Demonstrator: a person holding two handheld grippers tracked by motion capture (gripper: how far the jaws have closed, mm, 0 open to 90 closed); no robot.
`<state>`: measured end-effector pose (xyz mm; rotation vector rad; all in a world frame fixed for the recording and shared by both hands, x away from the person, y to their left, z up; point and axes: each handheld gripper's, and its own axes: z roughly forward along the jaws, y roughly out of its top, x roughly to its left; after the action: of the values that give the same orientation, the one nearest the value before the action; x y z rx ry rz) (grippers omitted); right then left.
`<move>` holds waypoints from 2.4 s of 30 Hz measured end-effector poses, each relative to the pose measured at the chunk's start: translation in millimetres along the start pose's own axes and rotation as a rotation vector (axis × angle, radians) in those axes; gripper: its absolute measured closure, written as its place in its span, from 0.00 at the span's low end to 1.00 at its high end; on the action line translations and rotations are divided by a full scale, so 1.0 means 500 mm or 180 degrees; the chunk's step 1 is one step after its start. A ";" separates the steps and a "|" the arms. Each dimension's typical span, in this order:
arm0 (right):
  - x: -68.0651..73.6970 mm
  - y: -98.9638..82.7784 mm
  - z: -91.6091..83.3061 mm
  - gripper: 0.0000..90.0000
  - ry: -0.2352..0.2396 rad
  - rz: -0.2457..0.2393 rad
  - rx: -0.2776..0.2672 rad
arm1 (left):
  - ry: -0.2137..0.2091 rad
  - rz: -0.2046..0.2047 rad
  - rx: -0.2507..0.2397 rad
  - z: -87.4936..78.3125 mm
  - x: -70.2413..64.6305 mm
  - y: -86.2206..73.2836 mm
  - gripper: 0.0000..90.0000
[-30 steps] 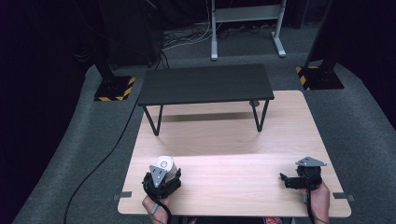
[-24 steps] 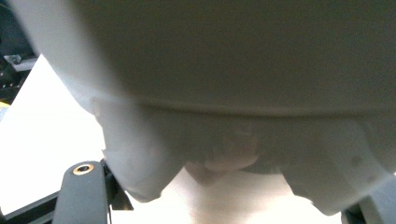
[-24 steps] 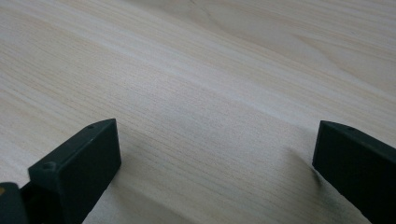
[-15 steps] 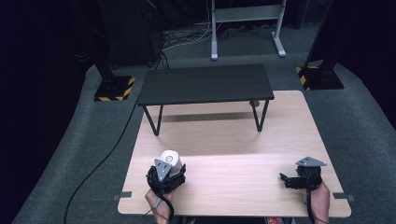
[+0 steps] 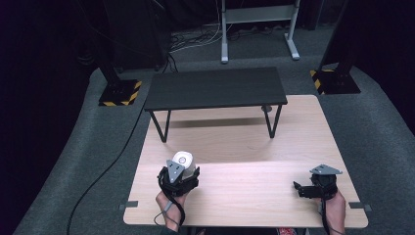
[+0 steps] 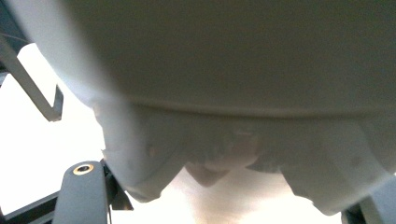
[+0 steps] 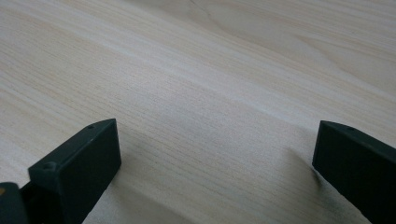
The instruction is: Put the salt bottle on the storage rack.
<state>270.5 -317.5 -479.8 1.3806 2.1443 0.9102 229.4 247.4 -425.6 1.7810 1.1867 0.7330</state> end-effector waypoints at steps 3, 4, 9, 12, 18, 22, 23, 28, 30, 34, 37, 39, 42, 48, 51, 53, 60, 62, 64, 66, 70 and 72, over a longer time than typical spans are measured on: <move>0.000 0.000 0.000 0.00 0.0002 0.0000 0.0001 | -0.0021 0.0041 0.0037 0.006 0.001 0.007 0.33; 0.000 0.000 0.000 0.00 0.0003 0.0001 0.0001 | -0.0027 0.0022 0.0036 0.008 0.000 0.007 0.33; -0.001 0.000 0.000 0.00 0.0007 0.0001 0.0002 | -0.0071 0.0029 0.0062 0.018 0.004 0.016 0.33; -0.001 0.000 0.000 0.00 0.0007 0.0000 0.0001 | -0.0090 0.0055 0.0072 0.023 0.004 0.023 0.33; -0.001 0.000 0.000 0.00 0.0006 -0.0001 0.0000 | -0.0132 0.0082 0.0068 0.033 0.002 0.036 0.33; 0.000 0.000 0.000 0.00 0.0004 -0.0003 -0.0001 | -0.0163 0.0076 0.0064 0.040 0.001 0.043 0.33; 0.000 0.000 0.000 0.00 0.0003 -0.0004 -0.0001 | -0.0170 0.0086 0.0072 0.042 0.001 0.045 0.33; 0.000 0.000 0.000 0.00 -0.0001 -0.0010 -0.0005 | -0.0202 0.0124 0.0083 0.048 0.000 0.054 0.33; 0.000 -0.001 0.000 0.00 -0.0002 -0.0011 -0.0005 | -0.0215 0.0133 0.0081 0.050 -0.001 0.057 0.33; 0.001 -0.001 0.000 0.00 -0.0002 -0.0010 -0.0005 | -0.0242 0.0139 0.0077 0.054 0.000 0.063 0.33; 0.000 0.000 0.000 0.00 0.0001 -0.0009 -0.0004 | -0.0288 0.0116 0.0066 0.057 0.005 0.067 0.33; 0.000 -0.001 0.000 0.00 -0.0001 -0.0010 -0.0005 | -0.0296 0.0119 0.0065 0.059 0.004 0.070 0.33; 0.000 0.000 0.000 0.00 0.0001 -0.0009 -0.0003 | -0.0318 0.0123 0.0064 0.062 0.006 0.076 0.33; 0.000 0.000 0.000 0.00 -0.0001 -0.0010 -0.0004 | -0.0360 0.0156 0.0067 0.068 0.007 0.089 0.33; 0.000 0.000 0.000 0.00 -0.0001 -0.0009 -0.0004 | -0.0388 0.0171 0.0082 0.074 0.006 0.097 0.33; 0.001 -0.001 0.000 0.00 -0.0002 -0.0011 -0.0005 | -0.0396 0.0174 0.0077 0.076 0.006 0.099 0.33; 0.001 -0.001 0.000 0.00 -0.0004 -0.0013 -0.0007 | -0.0475 0.0179 0.0083 0.092 0.008 0.119 0.33; 0.001 -0.001 0.000 0.00 -0.0004 -0.0013 -0.0007 | -0.0484 0.0180 0.0082 0.096 0.006 0.124 0.33; 0.001 -0.001 0.000 0.00 -0.0005 -0.0013 -0.0007 | -0.0492 0.0189 0.0083 0.097 0.007 0.126 0.33; 0.001 -0.001 0.000 0.00 -0.0005 -0.0013 -0.0007 | -0.0504 0.0187 0.0079 0.100 0.006 0.130 0.33; 0.001 -0.001 0.000 0.00 -0.0006 -0.0015 -0.0008 | -0.0525 0.0208 0.0081 0.105 0.003 0.137 0.33; 0.001 -0.001 0.000 0.00 -0.0004 -0.0013 -0.0007 | -0.0528 0.0220 0.0085 0.107 0.002 0.139 0.33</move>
<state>270.0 -317.2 -480.0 1.3748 2.1438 0.9097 303.4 217.6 -388.8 1.8740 1.0337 0.5983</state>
